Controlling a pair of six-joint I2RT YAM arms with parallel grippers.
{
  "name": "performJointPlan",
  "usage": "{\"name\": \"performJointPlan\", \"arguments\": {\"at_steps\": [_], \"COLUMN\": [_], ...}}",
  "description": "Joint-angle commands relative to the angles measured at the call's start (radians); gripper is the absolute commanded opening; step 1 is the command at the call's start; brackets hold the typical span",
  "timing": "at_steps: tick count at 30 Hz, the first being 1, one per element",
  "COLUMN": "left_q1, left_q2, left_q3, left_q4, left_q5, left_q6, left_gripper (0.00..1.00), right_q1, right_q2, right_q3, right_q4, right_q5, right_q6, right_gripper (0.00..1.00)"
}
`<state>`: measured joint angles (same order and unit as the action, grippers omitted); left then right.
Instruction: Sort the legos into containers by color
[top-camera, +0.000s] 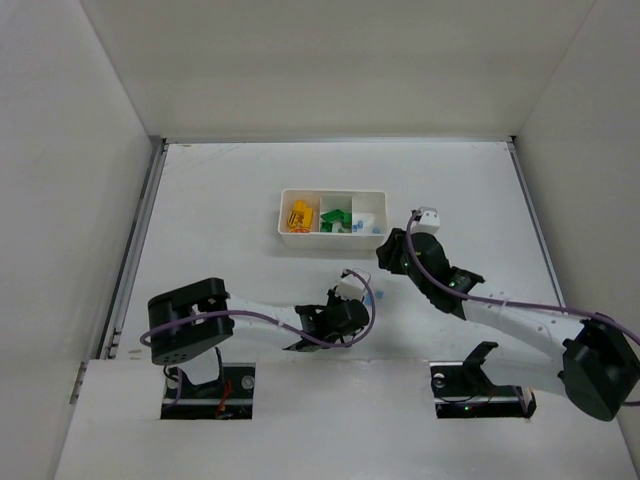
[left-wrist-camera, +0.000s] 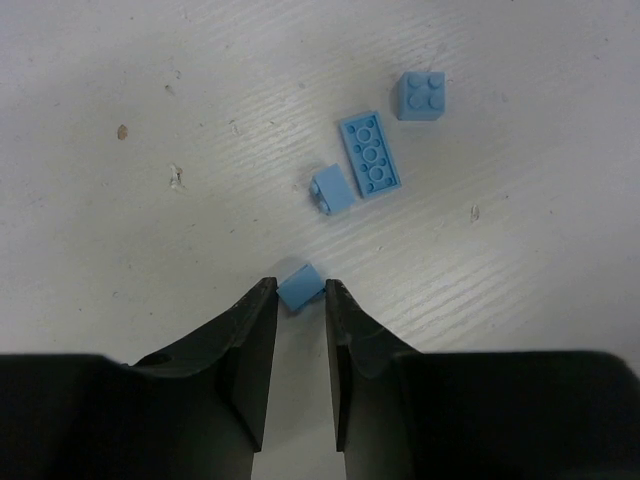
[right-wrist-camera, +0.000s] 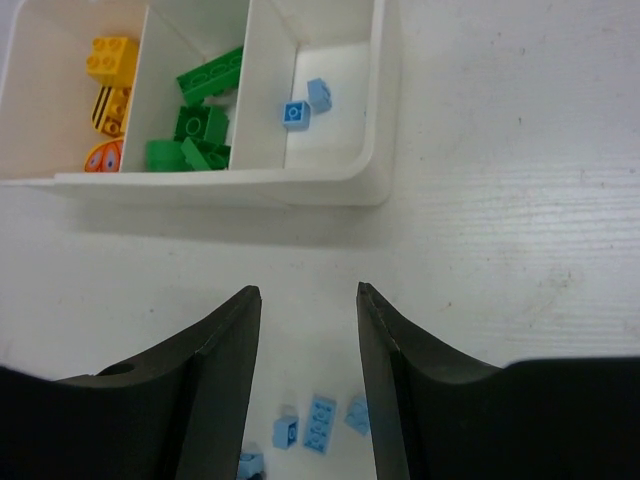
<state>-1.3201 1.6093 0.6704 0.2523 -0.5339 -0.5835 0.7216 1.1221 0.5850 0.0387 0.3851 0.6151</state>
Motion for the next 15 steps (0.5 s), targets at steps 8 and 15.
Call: {"name": "performJointPlan", "arguments": {"at_steps": [8, 15], "left_q1": [0.020, 0.058], "left_q2": [-0.046, -0.159], "left_q3": [0.018, 0.011], "left_q4": [0.016, -0.005], "left_q5": [-0.052, -0.051], "left_q6": [0.034, 0.068], "left_gripper": [0.13, 0.13], "right_q1": [0.031, 0.081], "right_q2": [-0.088, -0.142], "right_q3": [-0.096, -0.157], "right_q4": [0.032, -0.022], "right_q5": [-0.003, 0.000], "right_q6": [0.060, 0.095], "right_gripper": [0.49, 0.50]}}
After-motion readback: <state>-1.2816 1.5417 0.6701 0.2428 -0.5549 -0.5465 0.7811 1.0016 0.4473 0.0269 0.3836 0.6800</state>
